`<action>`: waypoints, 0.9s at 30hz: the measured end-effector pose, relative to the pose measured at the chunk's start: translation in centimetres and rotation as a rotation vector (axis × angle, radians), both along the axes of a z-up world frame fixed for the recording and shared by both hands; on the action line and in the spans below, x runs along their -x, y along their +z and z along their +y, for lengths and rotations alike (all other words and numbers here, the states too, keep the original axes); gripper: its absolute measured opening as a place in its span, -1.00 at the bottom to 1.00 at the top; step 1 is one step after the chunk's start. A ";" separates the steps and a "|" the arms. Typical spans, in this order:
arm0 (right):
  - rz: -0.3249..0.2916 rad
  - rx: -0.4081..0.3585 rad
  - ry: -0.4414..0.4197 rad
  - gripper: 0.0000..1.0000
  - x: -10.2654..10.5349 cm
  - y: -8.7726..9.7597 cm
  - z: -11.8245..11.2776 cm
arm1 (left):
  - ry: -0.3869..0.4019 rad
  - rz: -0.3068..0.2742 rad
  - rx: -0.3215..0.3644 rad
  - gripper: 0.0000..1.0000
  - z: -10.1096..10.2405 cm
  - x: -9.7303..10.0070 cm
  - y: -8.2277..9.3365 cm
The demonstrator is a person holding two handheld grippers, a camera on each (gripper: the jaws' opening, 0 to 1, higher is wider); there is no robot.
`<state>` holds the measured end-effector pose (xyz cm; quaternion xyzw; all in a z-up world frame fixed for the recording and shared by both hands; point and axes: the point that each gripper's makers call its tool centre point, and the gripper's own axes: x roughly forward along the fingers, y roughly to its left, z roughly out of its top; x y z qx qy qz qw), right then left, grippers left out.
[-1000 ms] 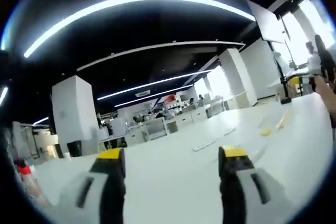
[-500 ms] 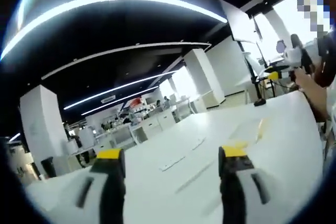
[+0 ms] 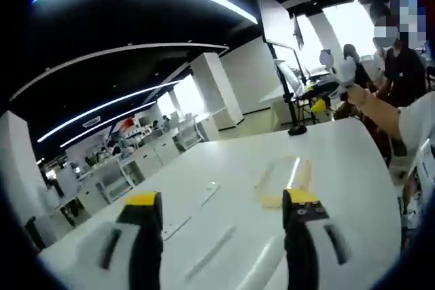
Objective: Snap each plastic latch of the storage box into its locked position after aligning the lid with the box until every specified latch is closed and the lid sits flush.
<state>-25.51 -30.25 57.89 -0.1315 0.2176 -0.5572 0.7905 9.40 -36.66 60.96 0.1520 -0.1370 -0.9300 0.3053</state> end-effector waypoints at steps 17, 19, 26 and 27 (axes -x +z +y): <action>0.179 -0.426 0.195 0.00 1.3 -6.3 -4.2 | -0.197 -0.276 -0.167 0.36 -0.4 10.3 -5.9; 0.222 -0.473 0.232 0.01 1.4 -7.4 -4.4 | -0.210 -0.326 -0.181 0.34 -0.7 11.2 -7.0; 0.362 -0.590 0.342 0.11 1.8 -10.4 -6.2 | -0.229 -0.475 -0.256 0.31 -2.0 13.4 -11.5; 0.401 -0.614 0.353 0.12 2.2 -11.1 -6.6 | -0.234 -0.485 -0.264 0.29 -2.3 13.8 -12.1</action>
